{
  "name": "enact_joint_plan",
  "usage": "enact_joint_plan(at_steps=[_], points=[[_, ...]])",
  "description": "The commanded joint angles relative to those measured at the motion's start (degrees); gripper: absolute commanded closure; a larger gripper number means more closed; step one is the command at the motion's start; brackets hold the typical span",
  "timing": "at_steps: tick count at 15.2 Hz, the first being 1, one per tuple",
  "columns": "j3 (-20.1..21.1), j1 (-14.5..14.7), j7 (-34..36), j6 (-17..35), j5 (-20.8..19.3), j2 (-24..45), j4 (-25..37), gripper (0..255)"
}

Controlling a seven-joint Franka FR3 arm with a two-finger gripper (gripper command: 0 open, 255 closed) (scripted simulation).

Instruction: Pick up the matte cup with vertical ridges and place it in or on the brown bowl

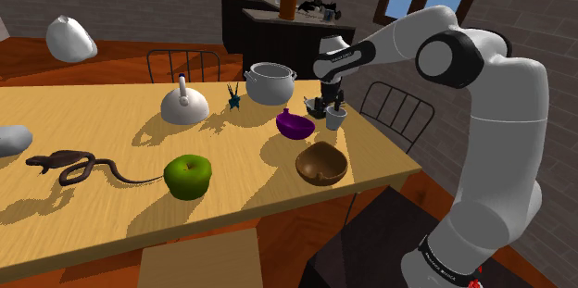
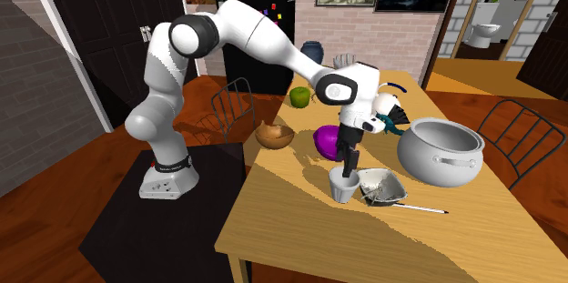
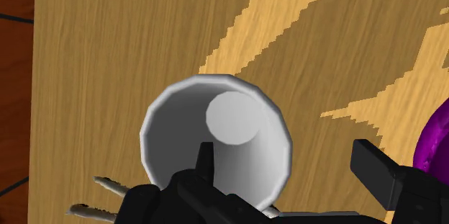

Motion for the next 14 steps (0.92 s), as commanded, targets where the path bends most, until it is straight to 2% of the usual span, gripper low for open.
enact_joint_plan(at_steps=[1, 10, 11, 14], points=[[0.0, -0.2, 0.0, 1.3, 0.0, 0.7, -0.5, 0], [-0.1, -0.3, 0.0, 2.3, 0.0, 1.1, -1.1, 0], [-0.1, -0.3, 0.0, 2.3, 0.0, 1.1, -1.1, 255], [-0.1, -0.3, 0.0, 2.3, 0.0, 1.1, -1.1, 255]])
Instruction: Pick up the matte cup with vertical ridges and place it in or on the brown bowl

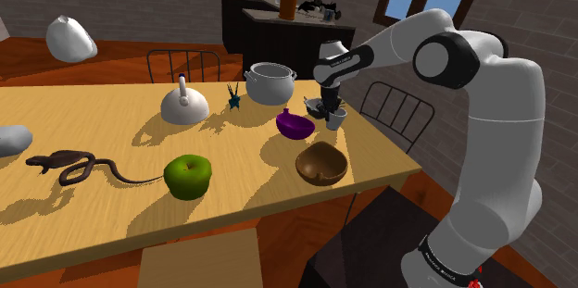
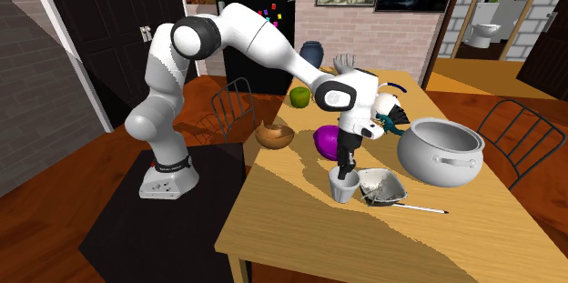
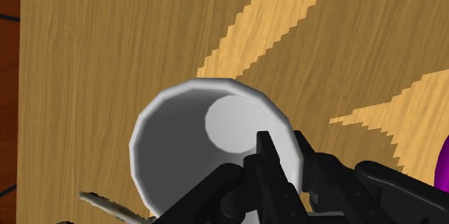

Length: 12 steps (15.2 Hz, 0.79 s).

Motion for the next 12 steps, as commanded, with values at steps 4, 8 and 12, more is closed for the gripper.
enact_joint_plan(at_steps=[4, 8, 12], points=[[0.0, 0.0, 0.0, 0.0, 0.0, 0.1, 0.1, 255], [0.0, 0.0, -0.2, -1.2, 0.0, -0.7, 0.5, 255], [0.0, 0.1, -0.6, -3.7, 0.0, -2.1, 1.6, 255]])
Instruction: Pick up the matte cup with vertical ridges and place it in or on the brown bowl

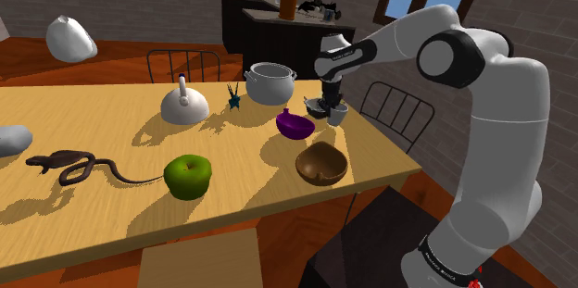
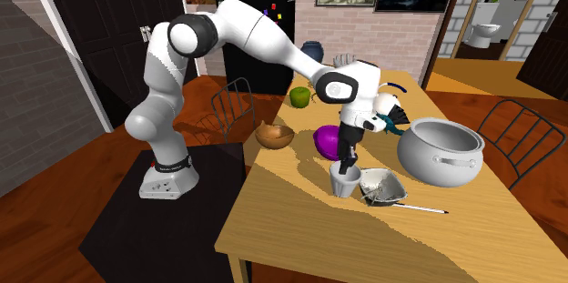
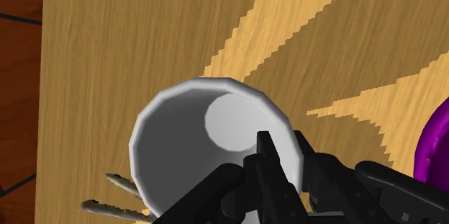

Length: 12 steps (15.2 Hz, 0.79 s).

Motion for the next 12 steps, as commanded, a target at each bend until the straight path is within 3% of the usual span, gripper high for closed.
enact_joint_plan(at_steps=[1, 12], points=[[0.0, 0.1, -0.2, -1.3, 0.0, -0.9, 0.5, 255], [-0.1, 0.2, -1.2, -8.6, 0.1, -3.7, 4.9, 255]])
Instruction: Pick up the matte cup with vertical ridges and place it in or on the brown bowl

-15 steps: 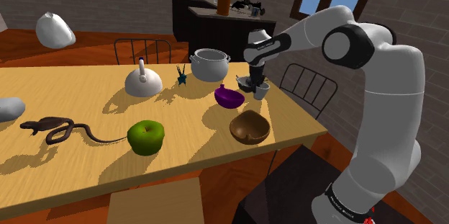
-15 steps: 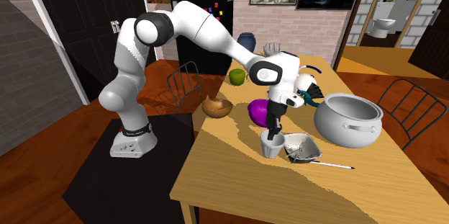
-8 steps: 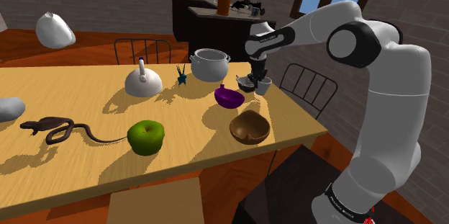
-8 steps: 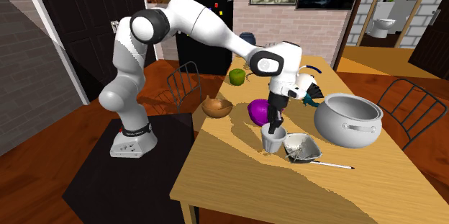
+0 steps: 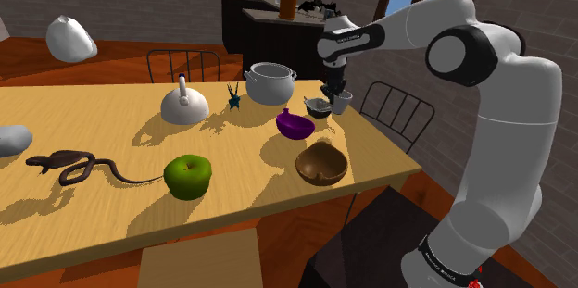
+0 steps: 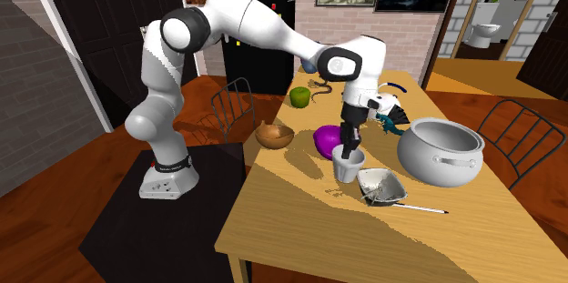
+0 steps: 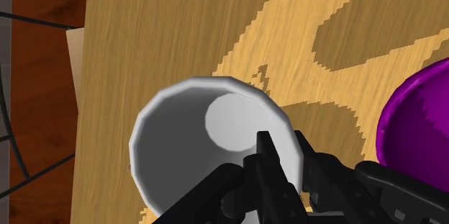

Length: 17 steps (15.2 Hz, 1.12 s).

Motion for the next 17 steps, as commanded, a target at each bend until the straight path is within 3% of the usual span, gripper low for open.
enact_joint_plan(at_steps=[1, 15, 17], points=[[0.0, 0.0, -0.2, -1.3, 0.0, -0.6, 0.7, 255], [-0.1, 0.1, -1.7, -10.8, 0.2, -2.0, 9.0, 255], [0.5, 1.5, 0.4, -9.9, -0.3, -5.8, 3.9, 255]])
